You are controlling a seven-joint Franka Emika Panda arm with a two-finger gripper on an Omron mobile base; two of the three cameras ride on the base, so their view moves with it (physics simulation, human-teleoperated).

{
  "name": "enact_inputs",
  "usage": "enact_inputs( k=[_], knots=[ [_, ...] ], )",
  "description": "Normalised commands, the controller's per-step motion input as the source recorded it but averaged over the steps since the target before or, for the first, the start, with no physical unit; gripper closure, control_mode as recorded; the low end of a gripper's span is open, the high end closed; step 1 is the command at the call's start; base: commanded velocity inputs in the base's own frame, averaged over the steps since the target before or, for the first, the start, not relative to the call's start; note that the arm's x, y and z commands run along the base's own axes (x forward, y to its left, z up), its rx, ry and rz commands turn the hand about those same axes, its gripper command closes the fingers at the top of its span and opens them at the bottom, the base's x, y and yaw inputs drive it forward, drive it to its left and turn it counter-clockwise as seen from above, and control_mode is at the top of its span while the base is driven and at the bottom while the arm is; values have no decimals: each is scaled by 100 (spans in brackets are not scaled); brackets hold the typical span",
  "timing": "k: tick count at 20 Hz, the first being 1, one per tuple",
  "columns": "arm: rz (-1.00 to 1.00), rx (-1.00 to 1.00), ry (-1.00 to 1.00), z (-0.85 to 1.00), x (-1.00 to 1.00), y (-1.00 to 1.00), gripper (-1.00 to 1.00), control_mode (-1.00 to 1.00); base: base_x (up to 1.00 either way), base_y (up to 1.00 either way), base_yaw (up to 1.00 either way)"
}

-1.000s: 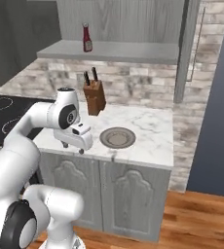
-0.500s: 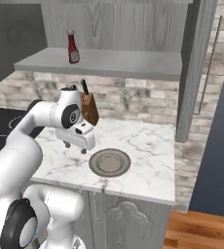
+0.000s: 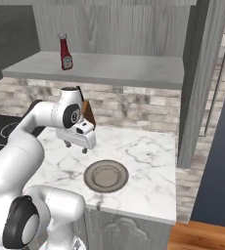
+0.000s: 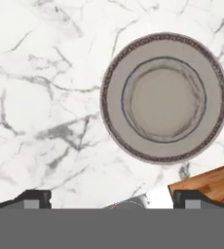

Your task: Move the hot dog bun to the plate on the dining table and place the condiment next to that plate. Then navigate to the fridge and take the sausage and place it on the plate as well.

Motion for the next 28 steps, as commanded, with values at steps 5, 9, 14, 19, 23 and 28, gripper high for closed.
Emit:
enact_inputs(
  k=[5,9,14,19,23,28],
  knots=[
    [18,-2,-26,36,-11,1,-100,-100,0,0,0],
    [19,-7,-56,91,-33,5,-100,-100,0,0,0],
    [15,-6,-38,82,-6,23,-100,-100,0,0,0],
    [13,-8,-32,64,0,35,-100,-100,0,0,0],
    [7,-8,-34,69,1,31,-100,-100,0,0,0],
    [0,-6,-25,73,10,43,-100,-100,0,0,0]
  ],
)
